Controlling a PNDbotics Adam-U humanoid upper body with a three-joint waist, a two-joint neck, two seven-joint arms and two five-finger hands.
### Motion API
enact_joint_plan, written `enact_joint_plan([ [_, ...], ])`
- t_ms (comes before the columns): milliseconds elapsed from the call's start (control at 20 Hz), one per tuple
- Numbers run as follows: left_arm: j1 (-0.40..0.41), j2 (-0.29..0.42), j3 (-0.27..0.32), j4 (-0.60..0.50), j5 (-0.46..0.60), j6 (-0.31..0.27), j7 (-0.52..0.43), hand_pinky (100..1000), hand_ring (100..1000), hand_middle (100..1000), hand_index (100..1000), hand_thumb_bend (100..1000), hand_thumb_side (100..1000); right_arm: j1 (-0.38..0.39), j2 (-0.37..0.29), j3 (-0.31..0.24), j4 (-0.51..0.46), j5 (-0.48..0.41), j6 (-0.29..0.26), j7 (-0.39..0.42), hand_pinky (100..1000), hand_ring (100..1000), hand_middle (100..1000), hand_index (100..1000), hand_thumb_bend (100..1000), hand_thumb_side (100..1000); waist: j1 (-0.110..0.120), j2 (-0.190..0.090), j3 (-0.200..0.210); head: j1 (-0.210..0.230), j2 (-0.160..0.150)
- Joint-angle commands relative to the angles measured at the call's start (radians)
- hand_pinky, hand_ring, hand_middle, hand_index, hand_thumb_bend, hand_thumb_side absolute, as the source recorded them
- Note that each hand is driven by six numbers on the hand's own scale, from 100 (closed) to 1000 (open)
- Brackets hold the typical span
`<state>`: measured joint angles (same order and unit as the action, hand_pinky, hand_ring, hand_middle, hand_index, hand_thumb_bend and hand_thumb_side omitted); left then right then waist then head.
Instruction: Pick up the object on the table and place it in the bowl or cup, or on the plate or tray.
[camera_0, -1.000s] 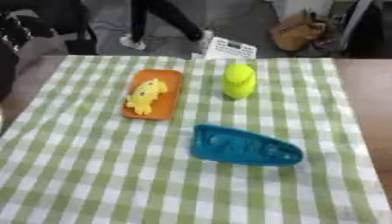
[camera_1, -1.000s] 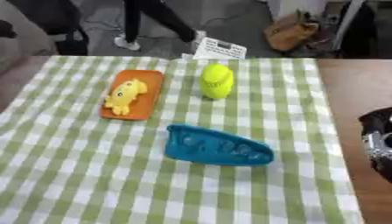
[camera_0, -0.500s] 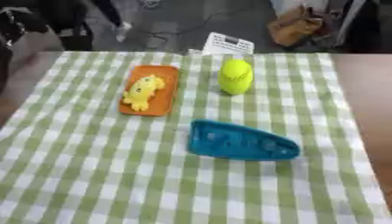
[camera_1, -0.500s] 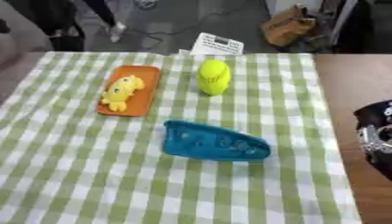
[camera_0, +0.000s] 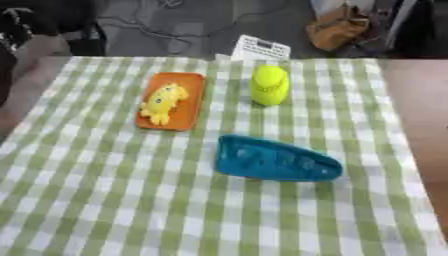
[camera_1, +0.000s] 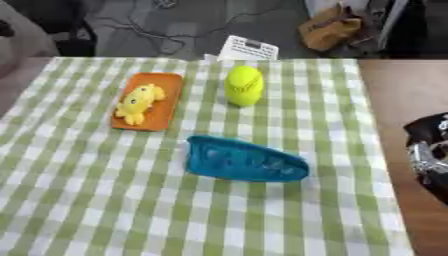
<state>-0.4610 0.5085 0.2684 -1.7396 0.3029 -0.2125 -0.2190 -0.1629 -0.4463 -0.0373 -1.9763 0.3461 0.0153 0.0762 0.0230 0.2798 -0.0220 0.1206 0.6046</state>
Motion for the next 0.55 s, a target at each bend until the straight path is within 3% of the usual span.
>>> enact_joint_plan([
  [50, -0.006, 0.020, 0.001, -0.023, 0.006, -0.001, -0.006, 681, 635, 674, 748, 127, 887, -0.006, -0.027, -0.009, -0.024, 0.005, -0.003, 0.001, 382, 552, 639, 647, 100, 599, -0.013, -0.009, -0.002, -0.007, -0.002],
  [550, 0.001, 0.016, 0.000, -0.028, 0.010, -0.002, -0.012, 681, 635, 674, 752, 127, 888, -0.004, -0.027, -0.011, -0.024, 0.004, -0.004, 0.000, 385, 553, 638, 648, 100, 600, -0.011, -0.010, -0.008, -0.009, -0.003],
])
